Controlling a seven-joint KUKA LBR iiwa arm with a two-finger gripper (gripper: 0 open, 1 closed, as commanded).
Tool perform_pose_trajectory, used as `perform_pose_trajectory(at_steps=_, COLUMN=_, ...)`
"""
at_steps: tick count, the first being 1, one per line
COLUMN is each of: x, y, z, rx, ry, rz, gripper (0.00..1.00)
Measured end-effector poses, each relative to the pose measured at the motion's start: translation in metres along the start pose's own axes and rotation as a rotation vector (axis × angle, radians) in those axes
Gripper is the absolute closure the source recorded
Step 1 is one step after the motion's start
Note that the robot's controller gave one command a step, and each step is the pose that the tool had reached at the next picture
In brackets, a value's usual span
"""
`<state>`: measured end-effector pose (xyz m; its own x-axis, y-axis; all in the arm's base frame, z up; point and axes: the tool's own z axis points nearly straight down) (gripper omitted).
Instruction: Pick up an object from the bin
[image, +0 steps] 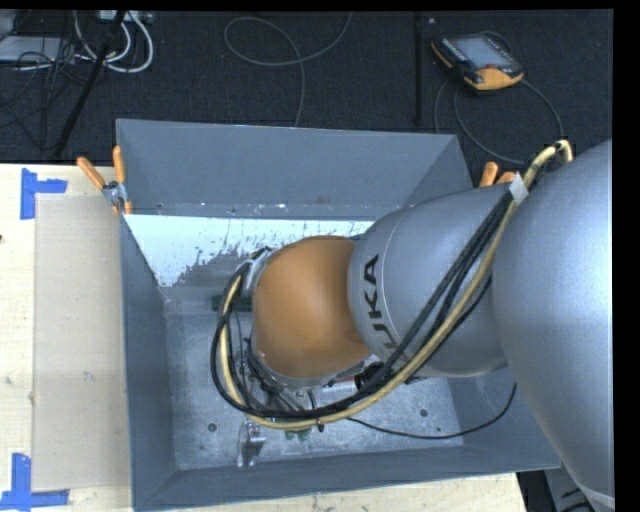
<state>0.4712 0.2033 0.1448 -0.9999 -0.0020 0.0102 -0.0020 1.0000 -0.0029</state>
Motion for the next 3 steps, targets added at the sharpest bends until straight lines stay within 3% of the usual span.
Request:
perform_pose_trajectory(at_steps=1, x=-0.002, y=-0.001, z=-0.004, rx=-0.002, ry=-0.007, rz=0.004, gripper=0.0)
perform_pose_trajectory(at_steps=2, x=-0.007, y=-0.069, z=0.072, rx=-0.006, ry=-0.019, rz=-0.086, gripper=1.0)
perform_pose_trajectory(at_steps=3, x=-0.007, y=-0.069, z=0.072, rx=-0.006, ry=-0.019, rz=-0.085, gripper=1.0)
